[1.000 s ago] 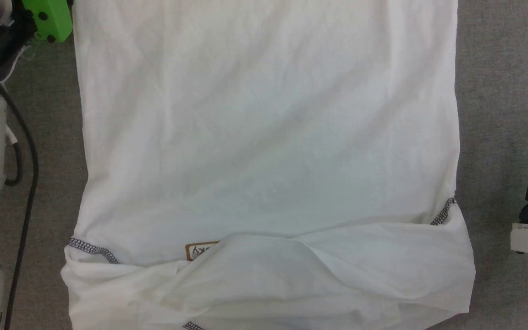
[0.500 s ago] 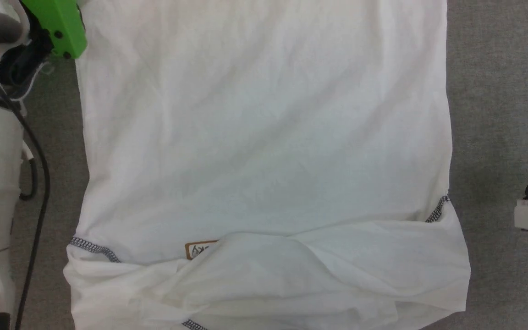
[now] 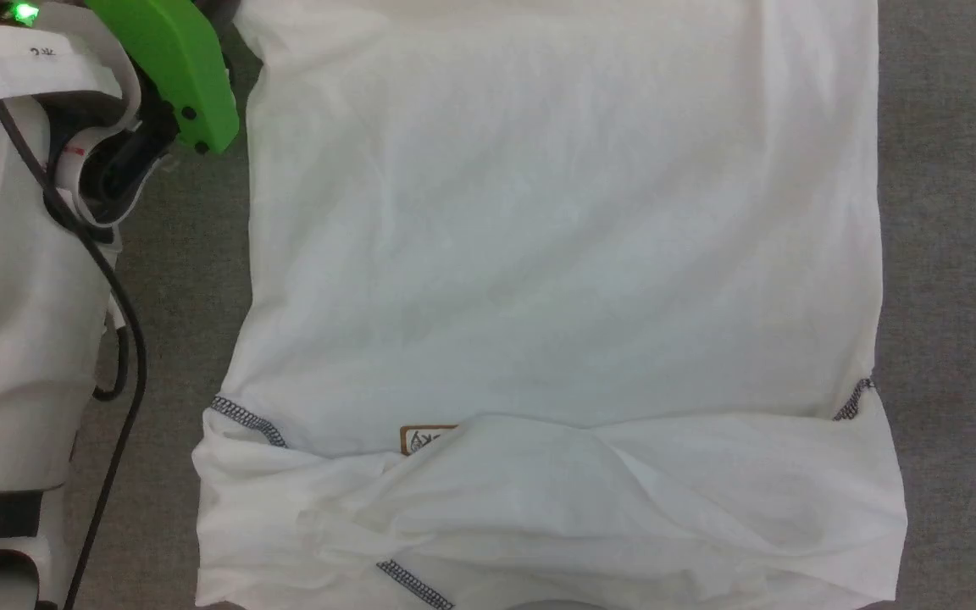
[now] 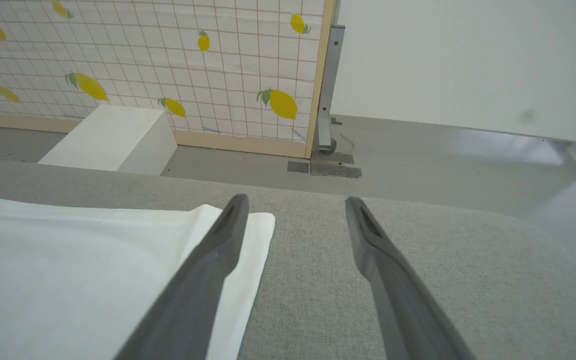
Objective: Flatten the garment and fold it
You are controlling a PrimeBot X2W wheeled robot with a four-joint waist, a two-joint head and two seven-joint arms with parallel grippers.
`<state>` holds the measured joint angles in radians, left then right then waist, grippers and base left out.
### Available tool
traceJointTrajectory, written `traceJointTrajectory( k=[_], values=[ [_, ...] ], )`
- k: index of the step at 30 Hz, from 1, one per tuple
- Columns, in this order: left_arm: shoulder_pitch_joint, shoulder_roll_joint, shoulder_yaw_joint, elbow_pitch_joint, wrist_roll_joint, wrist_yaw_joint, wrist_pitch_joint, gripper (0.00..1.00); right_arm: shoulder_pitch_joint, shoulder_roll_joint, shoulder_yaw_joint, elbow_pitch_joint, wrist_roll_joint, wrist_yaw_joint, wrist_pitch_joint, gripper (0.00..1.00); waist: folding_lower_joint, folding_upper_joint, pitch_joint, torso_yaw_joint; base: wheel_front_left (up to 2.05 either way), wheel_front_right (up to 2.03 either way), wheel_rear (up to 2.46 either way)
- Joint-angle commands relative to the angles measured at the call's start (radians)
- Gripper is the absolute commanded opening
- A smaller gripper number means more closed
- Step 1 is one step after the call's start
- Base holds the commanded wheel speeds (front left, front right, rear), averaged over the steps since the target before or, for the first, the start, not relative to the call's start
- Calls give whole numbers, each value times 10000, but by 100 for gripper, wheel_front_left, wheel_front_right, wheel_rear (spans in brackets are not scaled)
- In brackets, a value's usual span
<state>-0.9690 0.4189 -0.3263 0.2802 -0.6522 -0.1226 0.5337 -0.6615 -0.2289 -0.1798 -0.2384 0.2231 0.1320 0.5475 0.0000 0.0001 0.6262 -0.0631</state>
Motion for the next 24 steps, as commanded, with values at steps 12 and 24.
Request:
traceJointTrajectory(
  k=[12,24],
  values=[
    [-265,-141,-369,-256,-244,-61,-114,0,-2856,173,287,3462,-643,-13,2865,100,0,-1,651,438,0,0,0],
    [-428,-240,-649,-266,-351,-67,-146,0,-3758,578,127,5592,-1482,-13,2640,100,0,-1,982,757,0,0,0]
  ],
)
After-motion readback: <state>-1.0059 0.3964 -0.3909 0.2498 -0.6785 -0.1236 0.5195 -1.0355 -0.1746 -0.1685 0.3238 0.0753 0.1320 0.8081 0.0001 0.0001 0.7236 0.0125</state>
